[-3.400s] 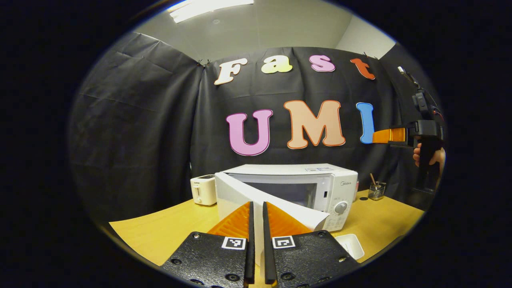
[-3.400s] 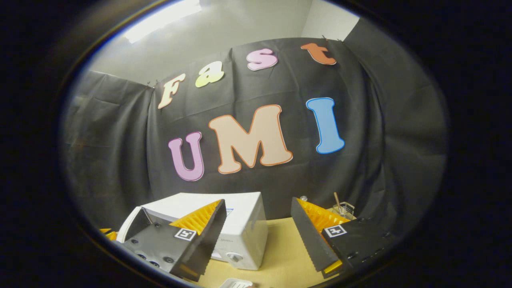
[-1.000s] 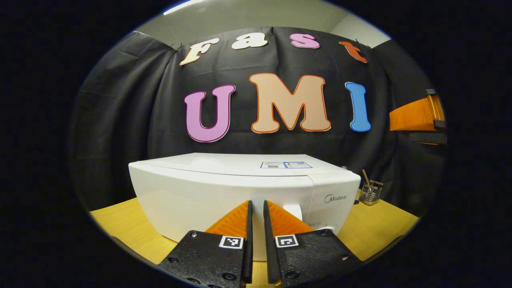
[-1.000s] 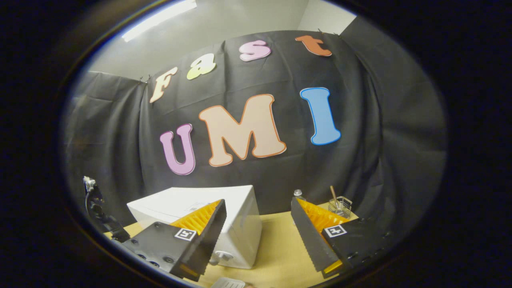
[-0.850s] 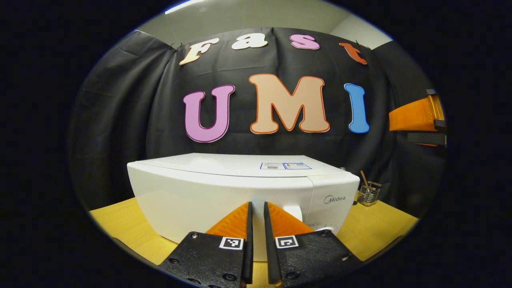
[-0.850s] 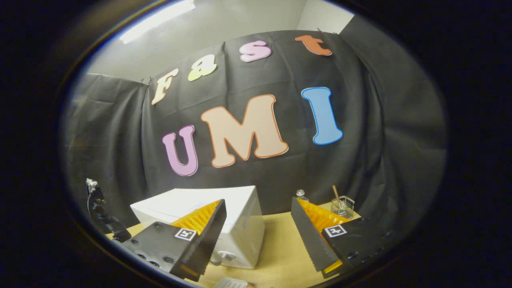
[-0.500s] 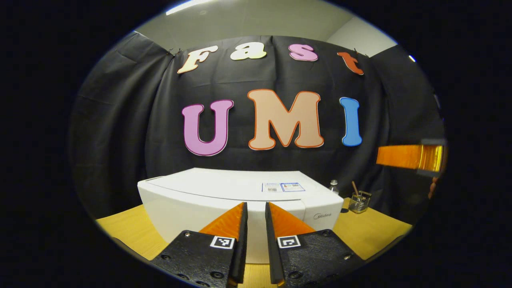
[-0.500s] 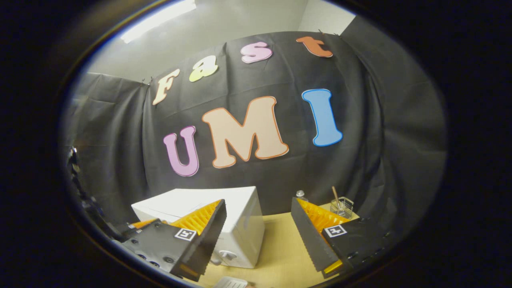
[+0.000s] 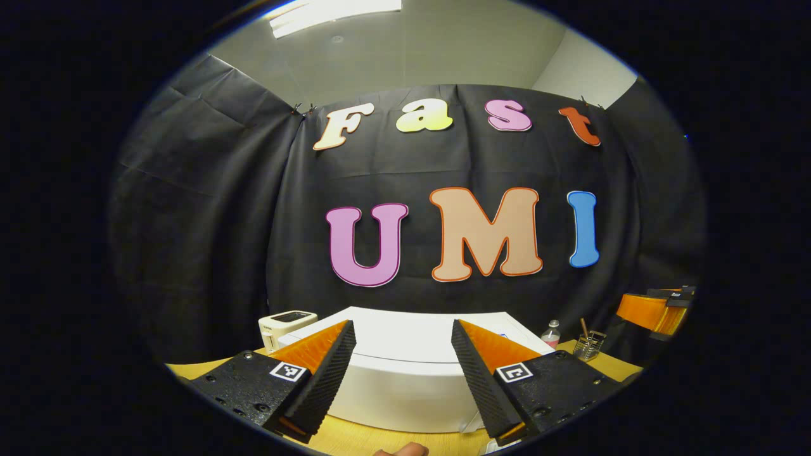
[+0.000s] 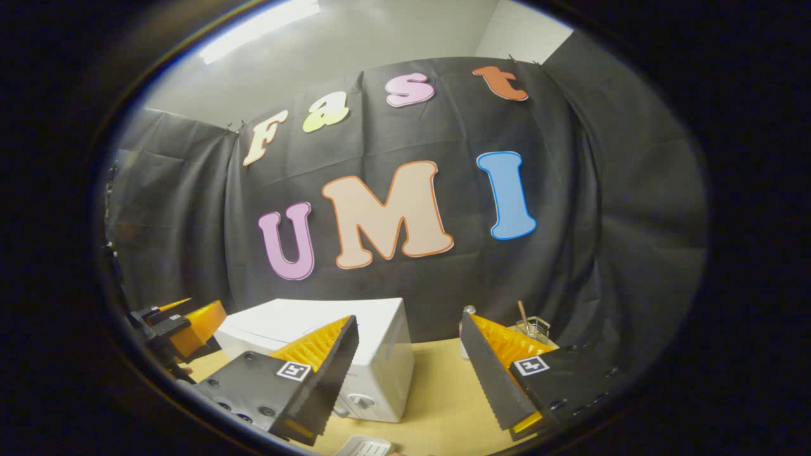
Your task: Open the microwave oven with the left hand, put the food in, and close the microwave oven.
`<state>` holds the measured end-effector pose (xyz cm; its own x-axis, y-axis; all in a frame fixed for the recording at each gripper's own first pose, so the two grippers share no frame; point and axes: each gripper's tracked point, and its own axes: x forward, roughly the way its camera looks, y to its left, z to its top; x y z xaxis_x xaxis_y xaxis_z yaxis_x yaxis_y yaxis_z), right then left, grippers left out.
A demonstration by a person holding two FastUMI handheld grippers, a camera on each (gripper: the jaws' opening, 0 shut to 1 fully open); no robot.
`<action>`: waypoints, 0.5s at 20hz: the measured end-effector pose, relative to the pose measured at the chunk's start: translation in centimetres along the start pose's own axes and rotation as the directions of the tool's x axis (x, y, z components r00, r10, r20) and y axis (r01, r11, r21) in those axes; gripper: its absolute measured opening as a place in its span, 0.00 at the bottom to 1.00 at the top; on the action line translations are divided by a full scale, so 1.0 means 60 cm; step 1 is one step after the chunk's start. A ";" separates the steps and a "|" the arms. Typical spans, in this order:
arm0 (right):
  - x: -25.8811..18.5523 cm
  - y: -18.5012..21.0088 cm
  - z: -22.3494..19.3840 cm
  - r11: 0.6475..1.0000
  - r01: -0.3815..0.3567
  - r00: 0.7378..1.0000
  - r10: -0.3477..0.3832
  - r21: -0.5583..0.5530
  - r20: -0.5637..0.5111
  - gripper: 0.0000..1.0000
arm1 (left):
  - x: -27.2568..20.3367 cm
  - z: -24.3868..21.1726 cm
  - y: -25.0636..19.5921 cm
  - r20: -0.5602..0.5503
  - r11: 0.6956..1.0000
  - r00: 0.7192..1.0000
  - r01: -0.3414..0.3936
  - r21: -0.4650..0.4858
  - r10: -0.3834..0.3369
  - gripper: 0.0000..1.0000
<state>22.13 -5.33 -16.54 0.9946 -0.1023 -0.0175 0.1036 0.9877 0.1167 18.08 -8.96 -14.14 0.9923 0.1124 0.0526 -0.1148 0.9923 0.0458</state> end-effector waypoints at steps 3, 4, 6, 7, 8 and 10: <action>-0.005 -0.007 0.001 1.000 0.025 1.000 -0.025 -0.018 0.008 0.99 | 0.011 -0.018 0.001 -0.034 1.000 0.999 -0.006 0.011 0.007 0.96; -0.007 -0.009 0.004 0.999 0.035 0.999 -0.035 -0.018 0.013 0.91 | 0.014 -0.023 -0.001 -0.044 1.000 0.999 -0.008 0.008 0.008 0.96; -0.007 -0.010 0.005 0.999 0.044 0.999 -0.044 -0.015 0.019 0.91 | 0.019 -0.034 -0.003 -0.067 1.000 0.998 -0.011 0.009 0.012 0.96; -0.006 -0.012 0.005 0.999 0.049 0.999 -0.048 -0.013 0.020 0.91 | 0.019 -0.035 -0.002 -0.069 1.000 0.997 -0.015 0.005 0.016 0.96; -0.007 -0.014 0.004 0.998 0.056 0.998 -0.056 -0.012 0.019 0.91 | 0.020 -0.035 -0.004 -0.072 1.000 0.997 -0.012 0.000 0.012 0.96; -0.004 -0.016 -0.004 0.998 0.061 0.998 -0.061 -0.019 0.003 0.91 | 0.016 -0.034 -0.009 -0.074 1.000 0.997 -0.003 -0.005 0.003 0.96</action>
<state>21.77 -6.22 -16.91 0.9864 -0.1627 -0.0213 0.1640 0.9818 0.0960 19.20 -9.28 -16.16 0.9927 0.1187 -0.0210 -0.1178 0.9922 0.0408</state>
